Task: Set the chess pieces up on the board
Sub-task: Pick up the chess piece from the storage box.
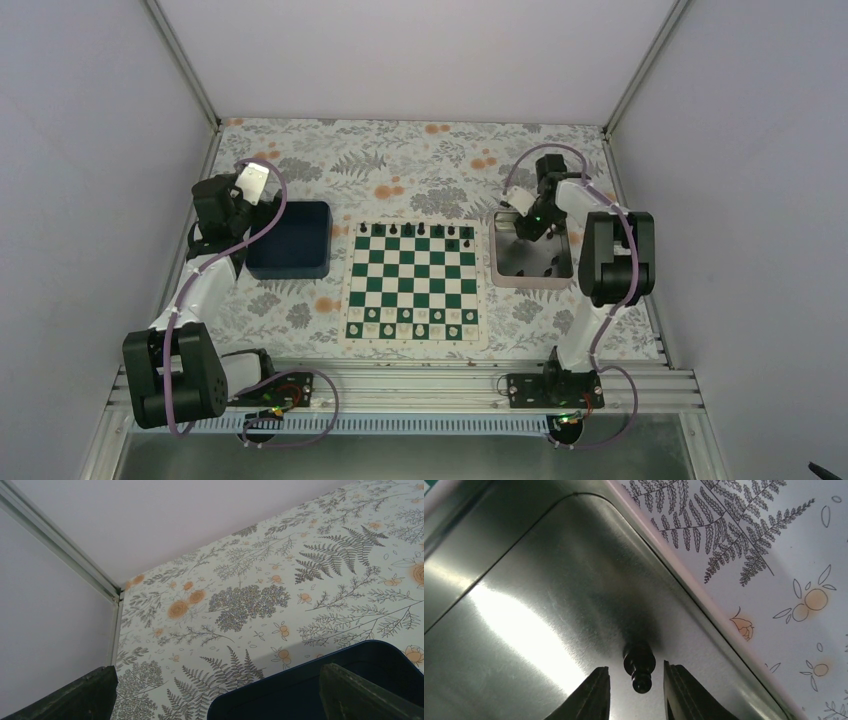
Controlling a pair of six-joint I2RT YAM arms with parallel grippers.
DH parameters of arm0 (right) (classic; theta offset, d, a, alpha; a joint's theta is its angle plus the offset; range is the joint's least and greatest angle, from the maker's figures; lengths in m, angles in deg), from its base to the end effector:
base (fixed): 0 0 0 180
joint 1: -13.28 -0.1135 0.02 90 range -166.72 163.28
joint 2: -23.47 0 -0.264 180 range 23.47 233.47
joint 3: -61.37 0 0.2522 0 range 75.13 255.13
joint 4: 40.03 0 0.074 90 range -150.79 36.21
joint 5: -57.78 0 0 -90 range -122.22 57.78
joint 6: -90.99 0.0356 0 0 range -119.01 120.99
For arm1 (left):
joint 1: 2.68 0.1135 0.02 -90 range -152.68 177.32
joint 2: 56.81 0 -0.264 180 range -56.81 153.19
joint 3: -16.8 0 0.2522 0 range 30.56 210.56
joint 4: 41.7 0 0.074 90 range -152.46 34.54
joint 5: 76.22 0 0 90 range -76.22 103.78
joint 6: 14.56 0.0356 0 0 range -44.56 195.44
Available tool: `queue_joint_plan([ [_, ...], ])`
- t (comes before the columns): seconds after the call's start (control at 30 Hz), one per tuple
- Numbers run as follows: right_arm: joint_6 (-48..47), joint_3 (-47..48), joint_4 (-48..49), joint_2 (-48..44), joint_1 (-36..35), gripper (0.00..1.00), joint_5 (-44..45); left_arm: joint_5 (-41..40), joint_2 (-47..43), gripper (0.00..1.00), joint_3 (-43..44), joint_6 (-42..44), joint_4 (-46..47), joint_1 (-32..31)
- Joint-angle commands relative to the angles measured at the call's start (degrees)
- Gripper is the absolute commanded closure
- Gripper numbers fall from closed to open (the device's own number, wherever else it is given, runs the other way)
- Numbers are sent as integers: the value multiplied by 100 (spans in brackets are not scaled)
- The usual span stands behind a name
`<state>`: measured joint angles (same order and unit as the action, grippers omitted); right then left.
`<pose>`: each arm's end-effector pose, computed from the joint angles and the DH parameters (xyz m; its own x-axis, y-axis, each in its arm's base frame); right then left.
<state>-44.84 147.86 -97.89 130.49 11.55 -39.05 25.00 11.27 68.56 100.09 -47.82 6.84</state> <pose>0.3552 0.0150 0.1704 -0.6436 -0.7319 -0.2238 -0.7398 0.6698 -0.0632 0.2617 0.0369 0.2460 -0.3358 0.3585 -0.8710 0.1708 0.9326 0.3180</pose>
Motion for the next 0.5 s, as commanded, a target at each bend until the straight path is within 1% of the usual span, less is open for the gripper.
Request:
queue_joint_plan([
  [0.0,-15,113,120,107,22,75,-99,113,-40,0,45,-23,34,24],
  [0.13,-14,140,97,63,16,89,-125,117,-50,0,32,-21,32,24],
  [0.2,-21,172,31,-5,24,92,-146,117,-61,0,45,-29,27,24],
  [0.33,6,302,-205,-324,-61,94,-131,122,-80,0,33,-30,25,24],
  [0.47,121,618,-616,-696,-489,95,-61,138,-75,0,41,-39,18,24],
])
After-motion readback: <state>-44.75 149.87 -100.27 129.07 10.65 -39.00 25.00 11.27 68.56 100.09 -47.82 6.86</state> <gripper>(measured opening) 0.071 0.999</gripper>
